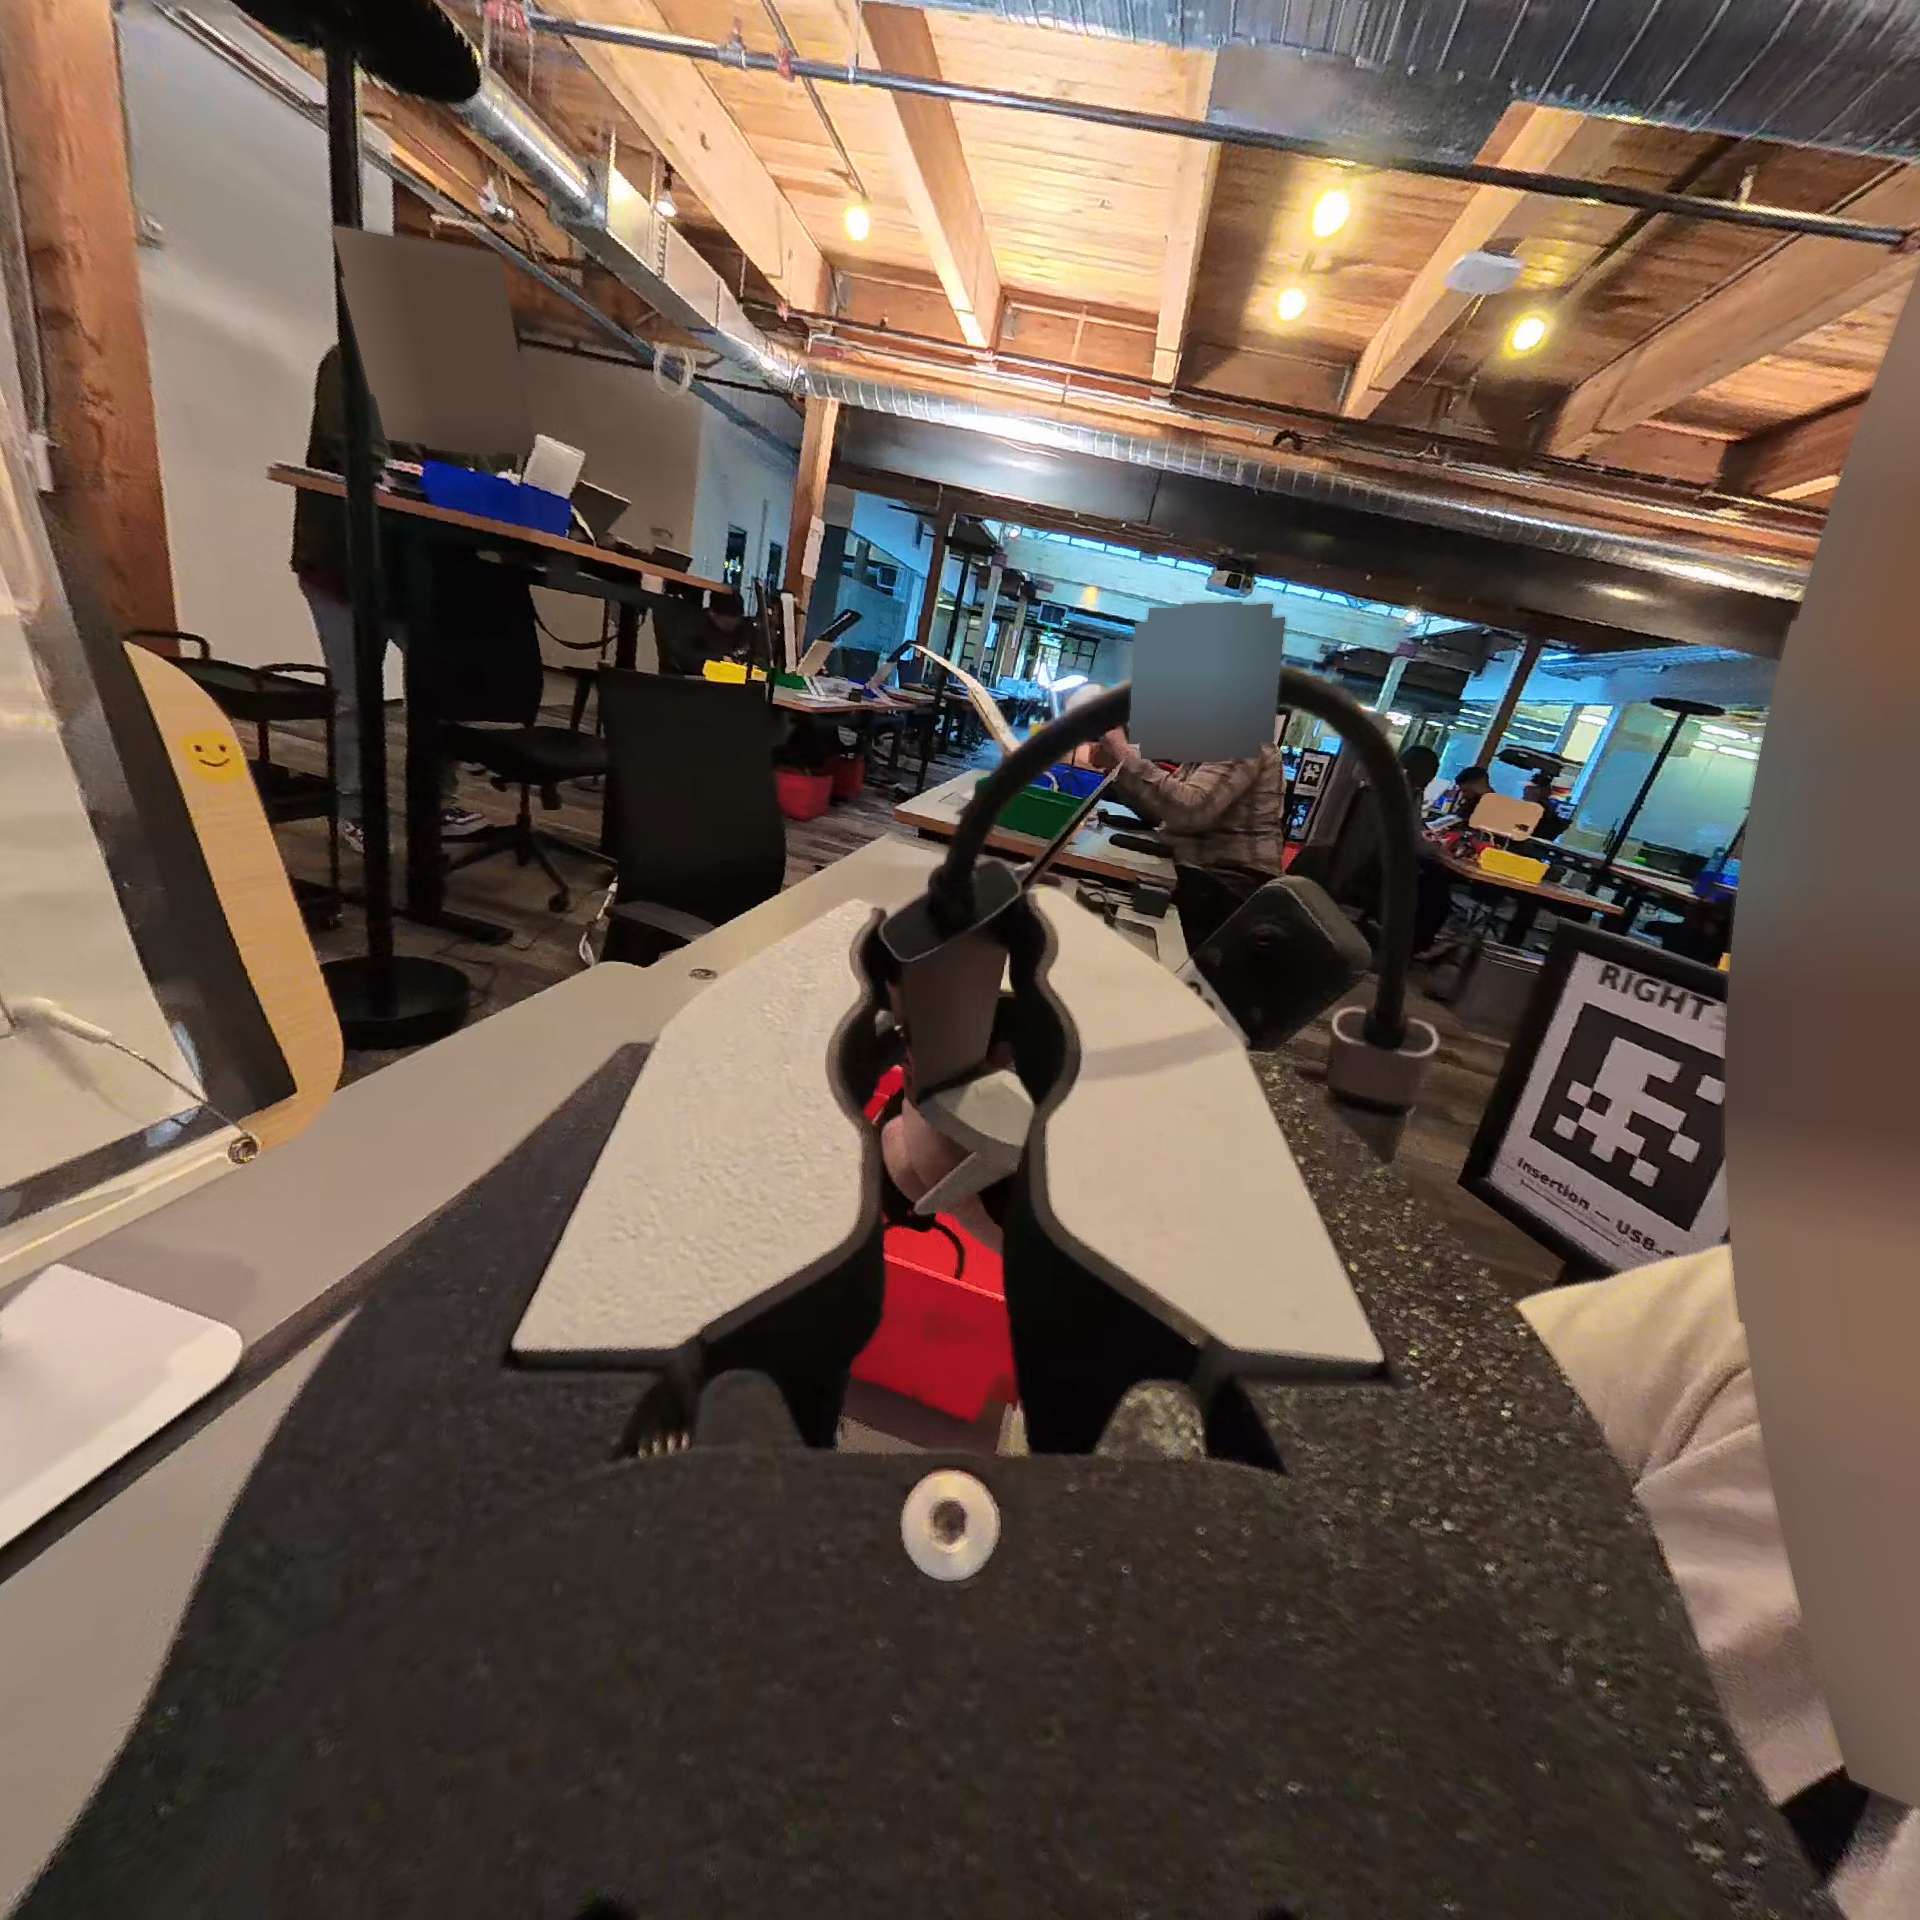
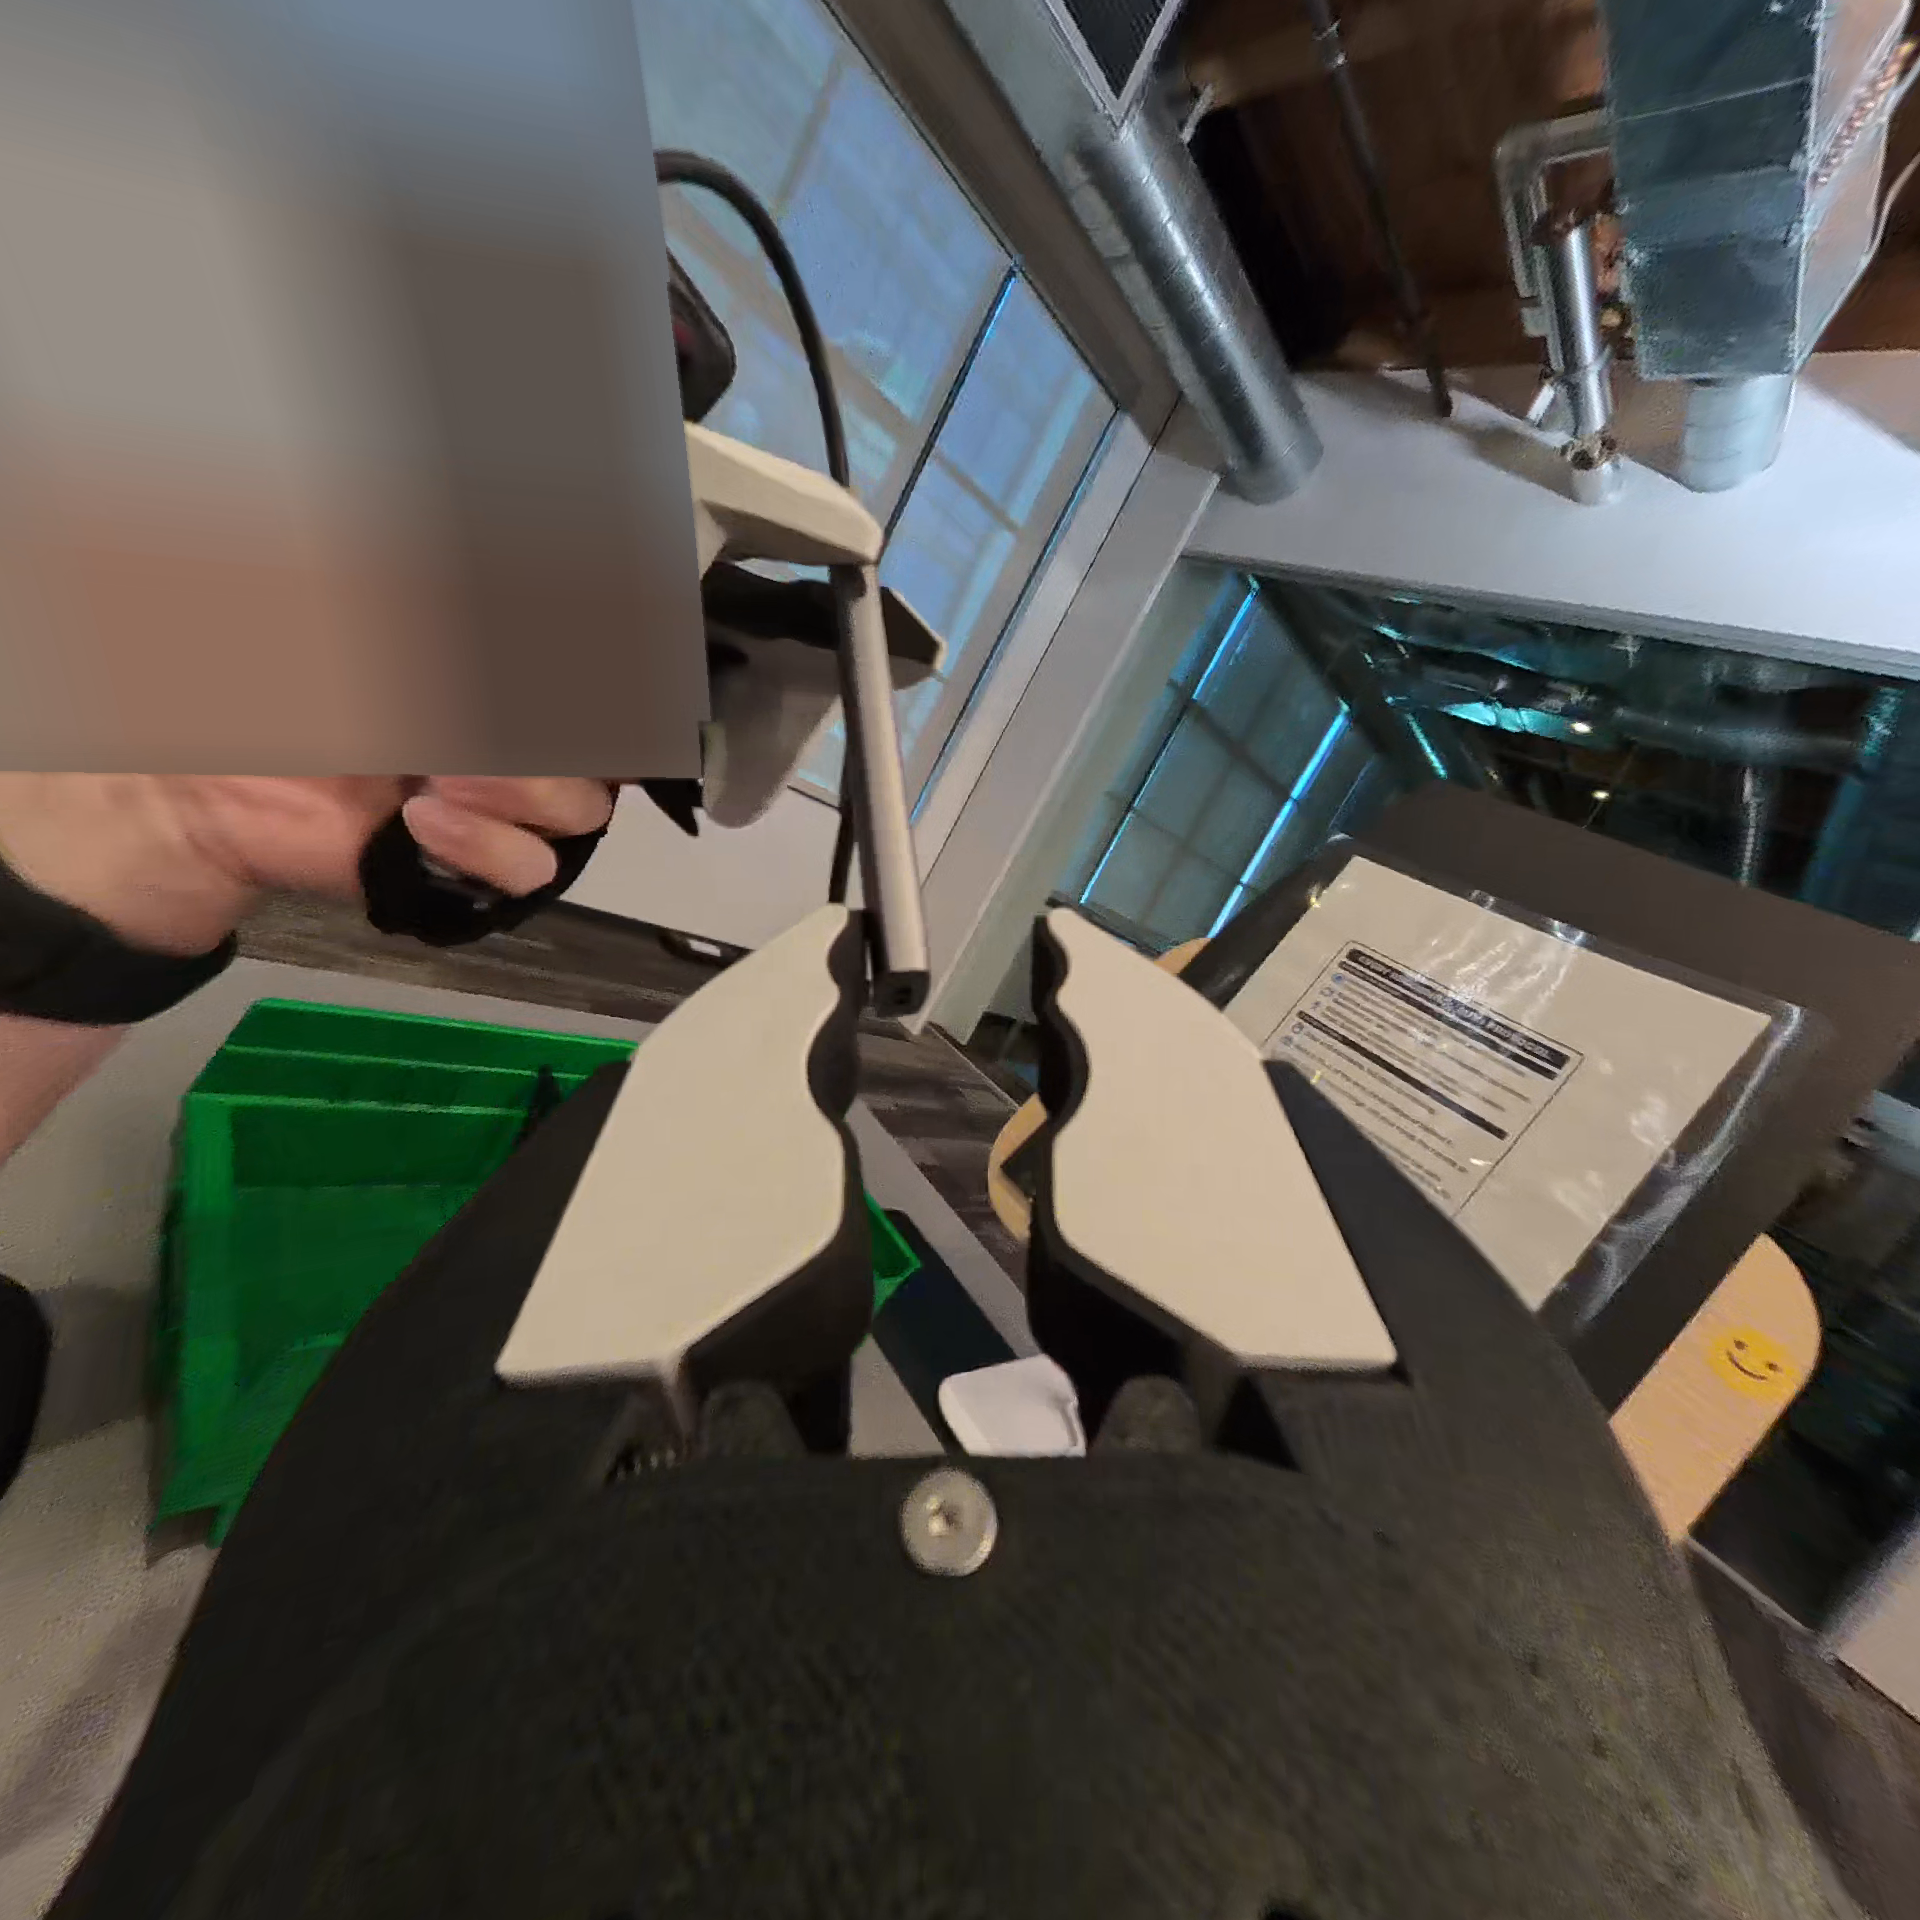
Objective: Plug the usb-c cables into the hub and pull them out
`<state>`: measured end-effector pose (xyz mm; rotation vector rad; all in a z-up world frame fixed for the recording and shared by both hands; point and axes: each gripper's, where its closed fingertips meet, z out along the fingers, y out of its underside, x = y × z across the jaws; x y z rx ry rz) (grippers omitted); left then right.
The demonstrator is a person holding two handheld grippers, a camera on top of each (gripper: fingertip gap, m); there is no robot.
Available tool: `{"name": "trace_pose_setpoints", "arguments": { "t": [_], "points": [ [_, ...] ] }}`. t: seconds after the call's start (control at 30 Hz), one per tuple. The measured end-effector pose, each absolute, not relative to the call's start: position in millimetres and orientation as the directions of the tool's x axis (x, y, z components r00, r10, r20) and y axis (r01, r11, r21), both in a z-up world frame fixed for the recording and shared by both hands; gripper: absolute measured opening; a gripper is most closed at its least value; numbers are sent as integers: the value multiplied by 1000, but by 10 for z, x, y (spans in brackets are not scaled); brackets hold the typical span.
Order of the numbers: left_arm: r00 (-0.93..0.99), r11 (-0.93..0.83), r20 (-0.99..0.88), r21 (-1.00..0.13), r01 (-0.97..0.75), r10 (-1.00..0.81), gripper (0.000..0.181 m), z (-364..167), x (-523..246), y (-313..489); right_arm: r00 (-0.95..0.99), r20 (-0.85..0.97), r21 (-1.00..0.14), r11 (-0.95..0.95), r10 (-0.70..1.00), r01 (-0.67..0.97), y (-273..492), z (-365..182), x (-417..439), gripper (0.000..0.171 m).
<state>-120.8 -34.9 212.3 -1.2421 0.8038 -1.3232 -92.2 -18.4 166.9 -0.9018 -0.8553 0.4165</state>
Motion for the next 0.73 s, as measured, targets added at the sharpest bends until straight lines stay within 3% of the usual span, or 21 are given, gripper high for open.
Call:
{"name": "trace_pose_setpoints", "arguments": {
  "t": [0.13,0.17,0.23,0.37,0.47,0.6,0.73],
  "points": [
    [142,-184,223,-953,241,-964,21,2070,-1101,-328,546,428,-853,522,720,-21,-197,1616,-946,25],
    [142,-184,220,-956,226,-965,22,2046,-1074,-322,525,428,-858,513,736,-20,-204,1590,-952,11],
    [128,-188,217,-961,204,-968,26,2005,-1057,-318,467,398,-888,460,789,-20,-204,1534,-954,10],
    [82,-177,190,-974,145,-978,35,1916,-1136,-320,218,77,-993,95,973,-72,-291,1490,-851,10],
    [50,-98,101,-993,60,-994,45,1808,-1213,-382,93,-176,-984,-173,980,-48,-304,1426,-666,9],
    [224,237,-251,-968,-88,-942,61,1661,-1288,-294,-66,-432,-899,-435,900,-54,-302,1371,-468,9],
    [366,597,-582,-797,-85,-726,43,1839,-1256,-399,-179,-565,-803,-587,805,-106,-190,1358,-406,10]
  ]
}}
